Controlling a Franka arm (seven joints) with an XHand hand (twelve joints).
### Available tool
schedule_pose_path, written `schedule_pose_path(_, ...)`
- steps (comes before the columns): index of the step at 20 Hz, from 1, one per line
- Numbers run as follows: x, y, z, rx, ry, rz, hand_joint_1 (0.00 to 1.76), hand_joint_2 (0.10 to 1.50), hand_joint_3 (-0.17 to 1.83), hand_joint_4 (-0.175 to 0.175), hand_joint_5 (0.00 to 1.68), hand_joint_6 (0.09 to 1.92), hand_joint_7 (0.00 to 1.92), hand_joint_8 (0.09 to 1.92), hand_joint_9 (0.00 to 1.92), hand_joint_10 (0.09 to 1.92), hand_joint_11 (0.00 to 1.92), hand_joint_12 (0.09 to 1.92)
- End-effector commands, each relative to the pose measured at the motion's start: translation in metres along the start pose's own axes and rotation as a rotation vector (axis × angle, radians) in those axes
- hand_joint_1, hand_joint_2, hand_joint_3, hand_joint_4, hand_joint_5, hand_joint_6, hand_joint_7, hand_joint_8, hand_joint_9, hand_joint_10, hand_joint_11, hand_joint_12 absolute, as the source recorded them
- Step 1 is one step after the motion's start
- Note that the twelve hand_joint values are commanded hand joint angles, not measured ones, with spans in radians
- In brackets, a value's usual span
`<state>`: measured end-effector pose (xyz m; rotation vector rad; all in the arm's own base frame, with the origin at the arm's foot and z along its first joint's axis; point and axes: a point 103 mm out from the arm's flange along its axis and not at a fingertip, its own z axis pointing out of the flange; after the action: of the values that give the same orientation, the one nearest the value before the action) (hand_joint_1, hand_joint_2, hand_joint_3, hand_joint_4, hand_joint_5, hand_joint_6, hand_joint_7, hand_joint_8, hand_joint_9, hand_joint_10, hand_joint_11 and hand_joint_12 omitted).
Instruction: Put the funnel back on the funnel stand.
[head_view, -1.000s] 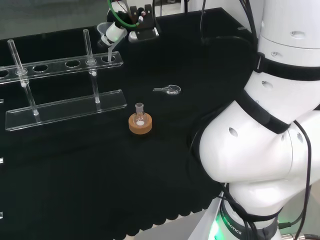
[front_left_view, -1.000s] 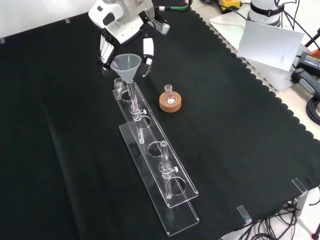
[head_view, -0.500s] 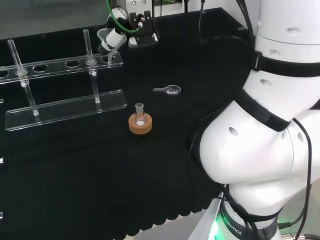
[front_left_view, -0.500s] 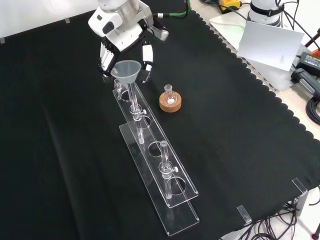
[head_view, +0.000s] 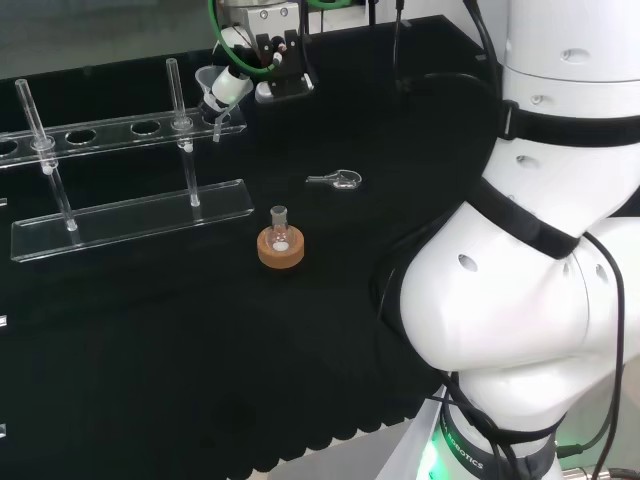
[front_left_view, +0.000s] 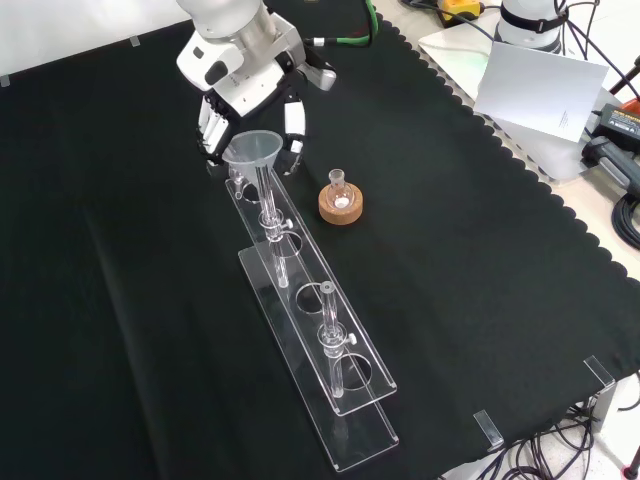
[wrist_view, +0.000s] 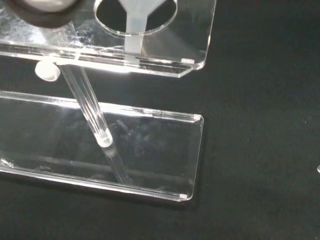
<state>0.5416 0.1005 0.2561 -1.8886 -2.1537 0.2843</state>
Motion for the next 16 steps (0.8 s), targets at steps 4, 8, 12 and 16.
schedule_pose_path(4,-0.002,-0.005,0.005,0.080,0.021,-0.011,0.66,0.67,0.35,-0.082,0.10,0.11,0.01,0.35,0.11,0.80,0.19,1.40)
schedule_pose_path(8,0.000,-0.014,0.000,0.064,0.030,-0.024,0.60,0.67,0.26,-0.077,0.01,0.09,0.00,0.09,0.01,0.71,0.08,1.44)
schedule_pose_path(12,-0.003,-0.031,-0.014,0.022,0.032,-0.024,0.57,0.66,0.22,-0.076,0.00,0.09,0.00,0.09,0.00,0.69,0.06,1.46)
schedule_pose_path(16,-0.012,-0.056,-0.035,-0.023,0.034,-0.009,0.57,0.69,0.18,-0.079,0.05,0.09,0.05,0.09,0.02,0.79,0.09,1.45)
